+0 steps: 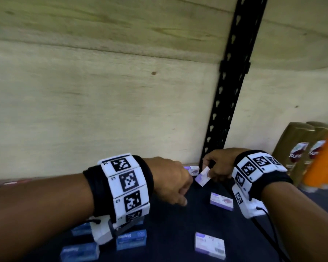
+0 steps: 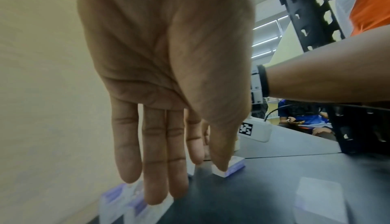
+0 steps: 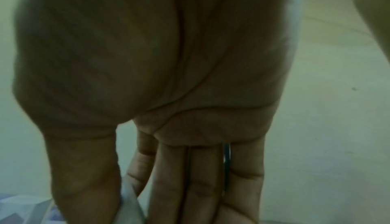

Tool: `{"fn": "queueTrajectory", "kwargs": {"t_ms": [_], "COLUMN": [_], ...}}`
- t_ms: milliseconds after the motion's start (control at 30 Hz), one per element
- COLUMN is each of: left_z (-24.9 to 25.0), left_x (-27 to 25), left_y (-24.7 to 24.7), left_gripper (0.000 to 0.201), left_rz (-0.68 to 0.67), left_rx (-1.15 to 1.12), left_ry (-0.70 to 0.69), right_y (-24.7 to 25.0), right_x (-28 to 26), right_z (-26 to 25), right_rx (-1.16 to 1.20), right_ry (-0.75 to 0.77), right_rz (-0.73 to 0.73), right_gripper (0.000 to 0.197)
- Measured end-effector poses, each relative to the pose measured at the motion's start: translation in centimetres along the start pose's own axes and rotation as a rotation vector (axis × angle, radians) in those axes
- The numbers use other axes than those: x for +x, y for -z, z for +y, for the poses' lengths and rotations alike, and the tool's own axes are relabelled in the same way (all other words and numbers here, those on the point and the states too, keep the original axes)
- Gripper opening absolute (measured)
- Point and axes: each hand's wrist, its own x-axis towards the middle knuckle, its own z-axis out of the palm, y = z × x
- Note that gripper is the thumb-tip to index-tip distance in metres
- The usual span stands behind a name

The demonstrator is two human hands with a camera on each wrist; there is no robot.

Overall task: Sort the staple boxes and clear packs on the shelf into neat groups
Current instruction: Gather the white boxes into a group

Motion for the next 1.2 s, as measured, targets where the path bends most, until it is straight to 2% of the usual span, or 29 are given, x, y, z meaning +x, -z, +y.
{"fn": "queueTrajectory", "kwargs": {"t_ms": [100,267,500,633,767,933,1067,1200], "left_z": [1.1,2.5,3.6,4.1,4.2,3.1,1.9,0.7], "left_x": [0.1,0.3,0.3,0.5,0.6,-0.1,-0.6,-0.7], "left_y": [-1.2,-2.2,-2.8,-2.9,-2.9,-2.4,-2.2,-2.1], "left_gripper": [0.021,0.031,0.040,0.040,0.035,0.034,0.034,0.036], "left_rz": [-0.043,-0.128,-0.163,-0.151,-0.111,-0.120,-0.196,-0.204], "left_rx": [-0.032,-0.070,-0.095,-0.092,-0.058,-0.019,0.016,0.007], "left_ry": [-0.072,-0.133,-0.173,-0.196,-0.226,-0.181,-0.086,-0.041], "right_y": [0.0,-0.9,-1.1,-0.3,-0.1,-1.1,-1.7,-1.8], "right_x": [-0.1,0.2,0.2,-1.2,-1.3,-1.7,-2.2,-2.5], "right_z": [0.1,0.2,-0.4,-1.0,-0.7,-0.3,-0.7,-1.2], "right_rx": [-0.214,-0.203,-0.096,-0.227,-0.170,-0.142,-0.177,-0.216], "right_ry": [0.005,-0.001,0.031,-0.062,-0.127,-0.149,-0.159,-0.139], "right_rz": [0.096,0.104,0.117,0.025,-0.140,-0.201,-0.222,-0.183], "right_gripper": [0.020,0.025,0.023,0.038,0.044,0.058,0.034,0.029]}}
